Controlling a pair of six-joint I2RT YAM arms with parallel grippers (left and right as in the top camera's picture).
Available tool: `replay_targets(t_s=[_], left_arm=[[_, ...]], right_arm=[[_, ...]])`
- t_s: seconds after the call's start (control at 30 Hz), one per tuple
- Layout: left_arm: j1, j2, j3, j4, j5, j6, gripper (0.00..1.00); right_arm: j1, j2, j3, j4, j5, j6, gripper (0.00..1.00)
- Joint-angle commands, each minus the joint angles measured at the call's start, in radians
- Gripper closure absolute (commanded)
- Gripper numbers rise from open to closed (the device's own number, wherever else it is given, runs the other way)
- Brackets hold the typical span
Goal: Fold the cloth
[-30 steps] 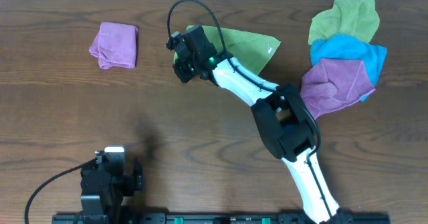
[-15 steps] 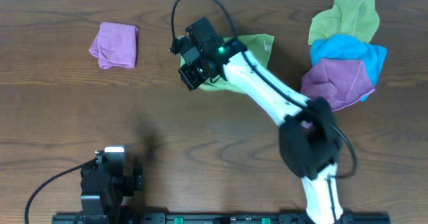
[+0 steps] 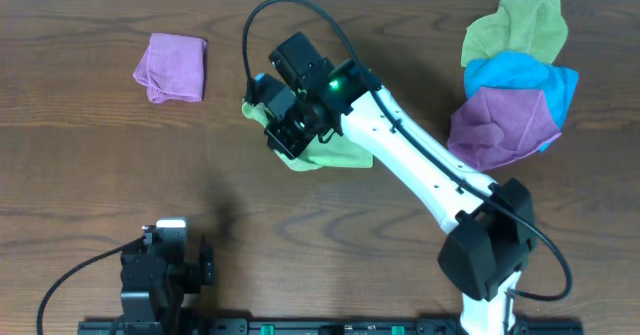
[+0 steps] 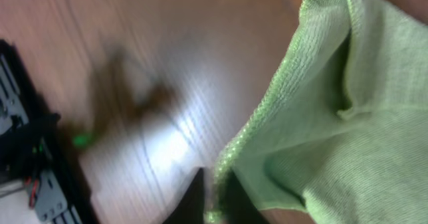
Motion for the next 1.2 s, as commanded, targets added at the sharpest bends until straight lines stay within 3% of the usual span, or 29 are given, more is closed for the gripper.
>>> replay_targets(t_s=[0.0, 0.07, 0.23, 0.27, 0.37, 0.4, 0.47, 0.5, 0.57, 0.63, 0.83, 1.17], left_arm=[[-0.004, -0.005, -0.008, -0.039, -0.021, 0.022, 0.05], [-0.004, -0.005, -0.008, -0.039, -0.021, 0.022, 0.05], [-0.004, -0.005, -0.008, -0.039, -0.021, 0.022, 0.05], [-0.004, -0.005, -0.008, -0.039, -0.021, 0.022, 0.05], [-0.004, -0.005, -0.008, -0.039, -0.021, 0.022, 0.05], [-0.004, -0.005, -0.008, -0.039, -0.021, 0.022, 0.05], [-0.004, -0.005, -0.008, -0.039, -0.021, 0.022, 0.05], [-0.004, -0.005, -0.008, -0.039, -0.021, 0.022, 0.05], [-0.004, -0.005, -0.008, -0.039, -0.021, 0.022, 0.05], [-0.004, -0.005, -0.008, -0.039, -0.021, 0.022, 0.05], [-0.004, -0.005, -0.008, -0.04, -0.025, 0.023, 0.05], [-0.004, -0.005, -0.008, -0.042, -0.032, 0.023, 0.05]], right_arm=[[0.024, -0.01, 0.016, -0.029, -0.018, -0.055, 0.72], [0.033, -0.01, 0.016, -0.049, -0.017, -0.083, 0.6], [0.035, -0.01, 0.016, -0.063, -0.031, -0.083, 0.49], [0.036, -0.01, 0.016, -0.066, -0.035, -0.083, 0.51], [0.043, -0.01, 0.016, -0.082, -0.034, -0.083, 0.94], [0.047, -0.01, 0.016, -0.098, -0.034, -0.084, 0.99], [0.052, -0.01, 0.016, -0.132, -0.022, -0.097, 0.98], [0.055, -0.01, 0.016, -0.156, 0.001, -0.101, 0.95], [0.055, -0.01, 0.016, -0.179, 0.033, -0.101, 0.65], [0.054, -0.01, 0.008, -0.14, 0.038, -0.101, 0.46], [0.055, 0.028, -0.04, 0.067, 0.114, -0.107, 0.38], [0.056, 0.224, -0.04, 0.268, 0.292, -0.168, 0.43]])
